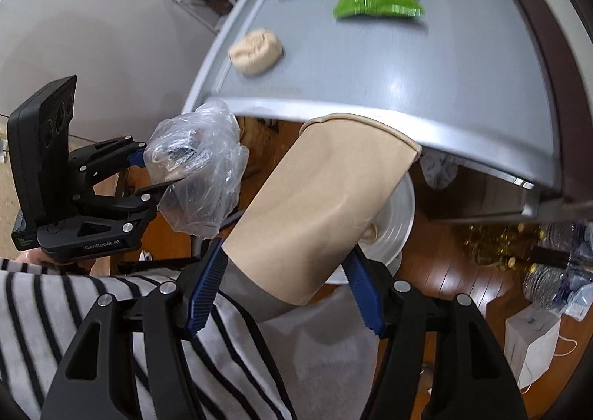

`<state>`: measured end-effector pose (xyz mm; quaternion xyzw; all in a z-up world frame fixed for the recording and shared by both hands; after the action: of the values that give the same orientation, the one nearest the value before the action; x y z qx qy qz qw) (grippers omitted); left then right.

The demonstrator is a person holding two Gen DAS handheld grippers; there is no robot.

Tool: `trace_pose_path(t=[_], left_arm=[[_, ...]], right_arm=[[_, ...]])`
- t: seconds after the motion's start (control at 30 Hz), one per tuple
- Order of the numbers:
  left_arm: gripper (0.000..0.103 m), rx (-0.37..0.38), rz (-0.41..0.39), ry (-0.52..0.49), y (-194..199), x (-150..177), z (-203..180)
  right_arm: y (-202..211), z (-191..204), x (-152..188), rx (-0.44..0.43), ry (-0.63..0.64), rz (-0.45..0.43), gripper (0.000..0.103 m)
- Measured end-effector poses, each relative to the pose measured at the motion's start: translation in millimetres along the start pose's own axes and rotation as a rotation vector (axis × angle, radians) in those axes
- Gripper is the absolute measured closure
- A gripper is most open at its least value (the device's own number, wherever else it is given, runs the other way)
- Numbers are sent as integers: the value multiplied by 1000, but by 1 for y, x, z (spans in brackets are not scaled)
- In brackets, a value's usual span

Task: Collect trash
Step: 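Carry the plastic bag and the cup down over the white bin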

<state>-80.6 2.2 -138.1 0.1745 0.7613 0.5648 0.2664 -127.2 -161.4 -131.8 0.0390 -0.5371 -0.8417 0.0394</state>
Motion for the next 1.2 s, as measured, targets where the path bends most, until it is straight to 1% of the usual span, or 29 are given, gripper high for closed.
trace_pose_path(t=[0.17, 0.27, 0.4, 0.53, 0.63, 0.77, 1.2], left_arm=[[51, 5, 41, -11, -21, 5, -1], [51, -3, 78, -13, -42, 6, 3], [51, -13, 117, 0, -67, 4, 11], [51, -24, 141, 9, -81, 4, 19], [51, -31, 155, 10, -90, 1, 21], [51, -42, 156, -3, -93, -5, 20], [51, -55, 168, -23, -97, -7, 13]], right_arm=[[-27, -8, 7, 2, -20, 49, 41], [-47, -13, 4, 19, -25, 69, 41], [-75, -25, -1, 42, -67, 97, 41], [-89, -31, -6, 64, -83, 103, 41], [-96, -33, -13, 80, -90, 106, 41], [-101, -35, -17, 93, -86, 115, 41], [-101, -29, -25, 110, -64, 130, 41]])
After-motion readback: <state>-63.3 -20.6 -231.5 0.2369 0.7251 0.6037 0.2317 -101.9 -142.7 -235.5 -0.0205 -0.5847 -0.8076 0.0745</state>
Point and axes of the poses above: each gripper's, at about its wrist camera, not at the fingertips, and y roughly against the way its jaws point, z to its left, x to its underside, the point moved 2 cm from there along -y, roughly the way its jaws point, and after that the axes turned 6 degrees about z, right-handed, at the moved point
